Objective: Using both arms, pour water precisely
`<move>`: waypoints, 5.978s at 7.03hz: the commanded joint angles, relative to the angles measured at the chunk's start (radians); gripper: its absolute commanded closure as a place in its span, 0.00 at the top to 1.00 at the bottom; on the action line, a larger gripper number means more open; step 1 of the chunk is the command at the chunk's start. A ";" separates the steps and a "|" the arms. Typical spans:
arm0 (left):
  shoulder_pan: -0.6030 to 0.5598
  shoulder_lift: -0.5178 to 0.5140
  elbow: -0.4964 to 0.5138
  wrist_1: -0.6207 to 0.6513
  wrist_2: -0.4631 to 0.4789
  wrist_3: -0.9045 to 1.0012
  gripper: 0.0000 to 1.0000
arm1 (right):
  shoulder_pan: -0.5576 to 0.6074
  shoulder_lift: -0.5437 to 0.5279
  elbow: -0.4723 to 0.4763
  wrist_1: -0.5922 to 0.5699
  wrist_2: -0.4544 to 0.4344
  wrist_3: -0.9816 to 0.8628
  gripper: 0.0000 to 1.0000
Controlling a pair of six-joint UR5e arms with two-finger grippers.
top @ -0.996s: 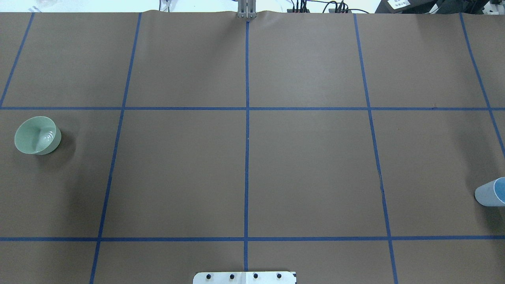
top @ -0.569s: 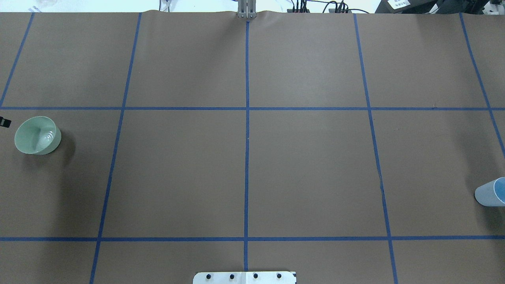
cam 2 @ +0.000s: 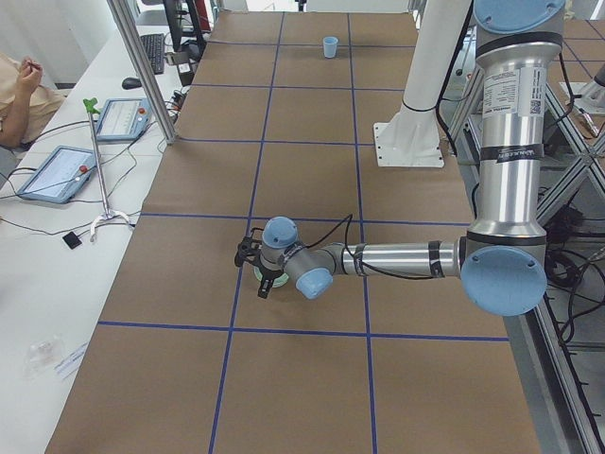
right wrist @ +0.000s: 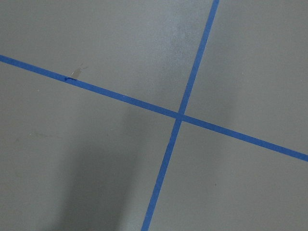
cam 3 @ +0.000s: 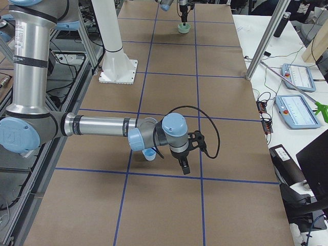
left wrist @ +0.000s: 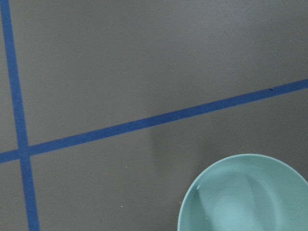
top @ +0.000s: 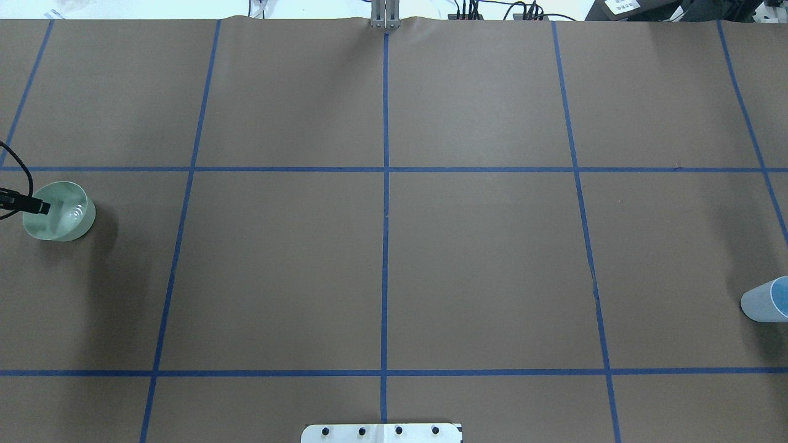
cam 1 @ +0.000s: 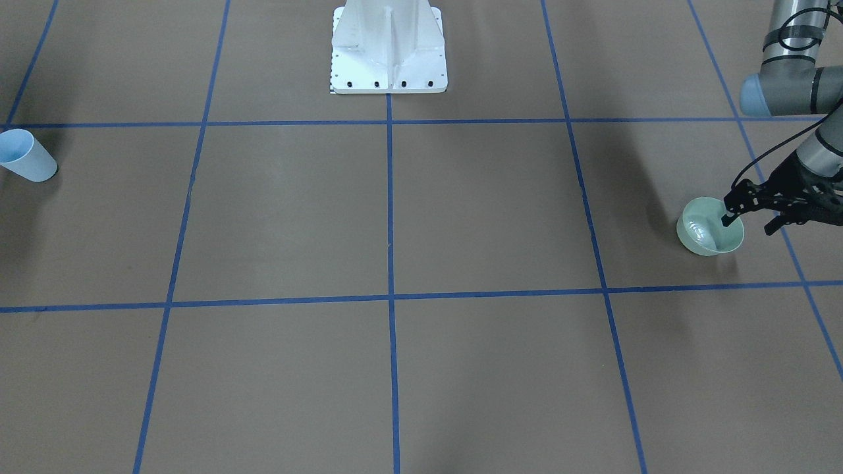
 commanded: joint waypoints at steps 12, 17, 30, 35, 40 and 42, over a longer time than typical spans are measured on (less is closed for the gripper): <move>0.327 -0.479 -0.244 0.432 0.068 -0.458 0.00 | 0.000 -0.008 -0.006 0.000 0.001 0.003 1.00; 0.568 -0.765 -0.060 0.529 0.281 -0.623 0.00 | 0.002 -0.009 -0.006 0.000 0.004 0.003 1.00; 0.009 -0.257 -0.540 0.880 0.068 0.302 1.00 | -0.126 -0.213 0.406 -0.002 0.035 0.622 1.00; -0.440 -0.066 -0.246 0.801 -0.073 0.748 1.00 | -0.466 -0.267 0.616 0.000 -0.223 1.133 1.00; -0.456 -0.031 -0.247 0.738 -0.078 0.745 1.00 | -1.099 -0.345 0.626 -0.005 -0.973 1.916 1.00; -0.456 -0.032 -0.250 0.738 -0.078 0.745 1.00 | -1.212 -0.348 0.502 -0.012 -1.161 2.124 1.00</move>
